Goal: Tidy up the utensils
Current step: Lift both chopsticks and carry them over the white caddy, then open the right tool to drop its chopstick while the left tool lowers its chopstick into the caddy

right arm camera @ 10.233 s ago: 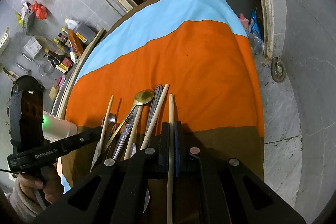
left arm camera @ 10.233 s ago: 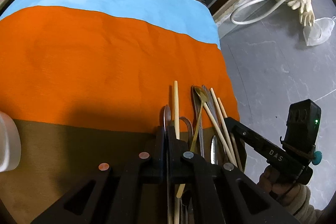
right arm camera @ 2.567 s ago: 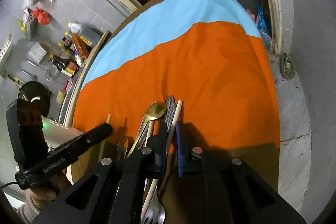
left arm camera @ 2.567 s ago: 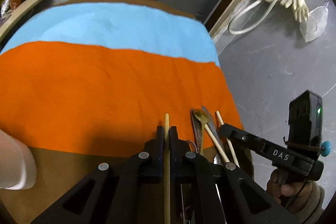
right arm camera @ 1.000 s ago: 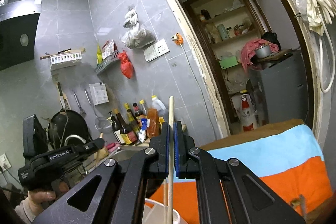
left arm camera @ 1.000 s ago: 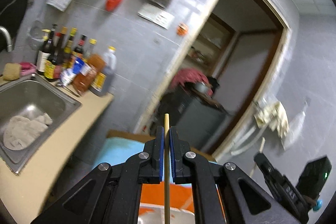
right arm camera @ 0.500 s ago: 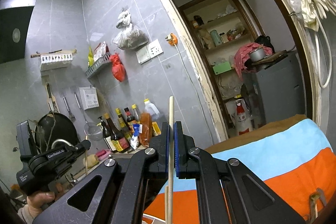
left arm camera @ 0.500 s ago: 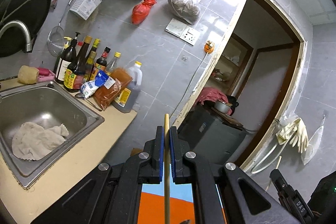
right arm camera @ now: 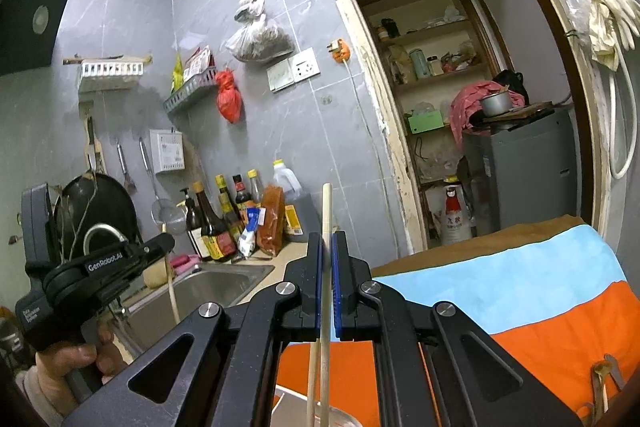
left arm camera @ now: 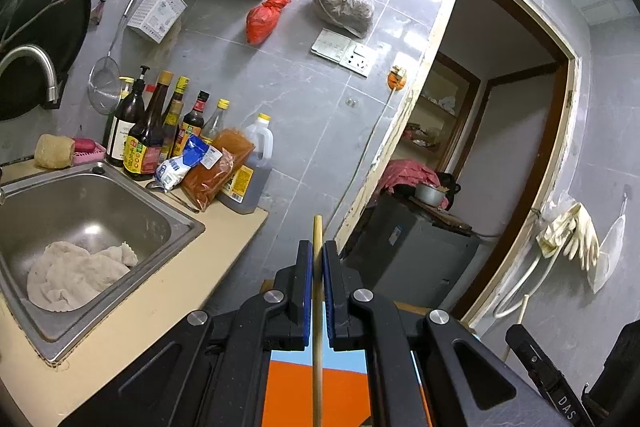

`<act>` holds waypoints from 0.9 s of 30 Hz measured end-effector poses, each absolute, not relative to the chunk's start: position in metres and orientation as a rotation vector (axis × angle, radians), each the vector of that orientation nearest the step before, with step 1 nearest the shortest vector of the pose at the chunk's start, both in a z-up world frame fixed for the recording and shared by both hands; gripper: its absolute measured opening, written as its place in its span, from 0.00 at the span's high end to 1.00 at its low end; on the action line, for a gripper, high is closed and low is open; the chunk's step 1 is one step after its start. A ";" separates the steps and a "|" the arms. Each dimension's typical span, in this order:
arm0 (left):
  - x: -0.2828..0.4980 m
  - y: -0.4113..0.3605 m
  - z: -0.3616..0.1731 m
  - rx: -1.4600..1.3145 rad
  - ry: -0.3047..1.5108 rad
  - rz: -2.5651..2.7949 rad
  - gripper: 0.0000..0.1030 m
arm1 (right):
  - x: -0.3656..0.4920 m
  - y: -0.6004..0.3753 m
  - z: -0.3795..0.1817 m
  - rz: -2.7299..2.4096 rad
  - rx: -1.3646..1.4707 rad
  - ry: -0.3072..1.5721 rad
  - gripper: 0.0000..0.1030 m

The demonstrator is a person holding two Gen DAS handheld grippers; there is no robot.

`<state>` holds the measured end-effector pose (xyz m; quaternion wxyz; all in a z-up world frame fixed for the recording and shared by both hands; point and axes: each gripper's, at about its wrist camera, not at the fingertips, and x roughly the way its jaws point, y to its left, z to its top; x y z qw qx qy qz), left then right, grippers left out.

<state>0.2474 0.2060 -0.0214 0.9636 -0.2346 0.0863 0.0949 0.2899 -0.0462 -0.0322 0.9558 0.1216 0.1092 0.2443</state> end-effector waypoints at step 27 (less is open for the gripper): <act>0.222 0.174 -0.020 -0.456 0.325 0.066 0.61 | 0.274 -0.069 -0.029 0.534 0.236 0.309 0.85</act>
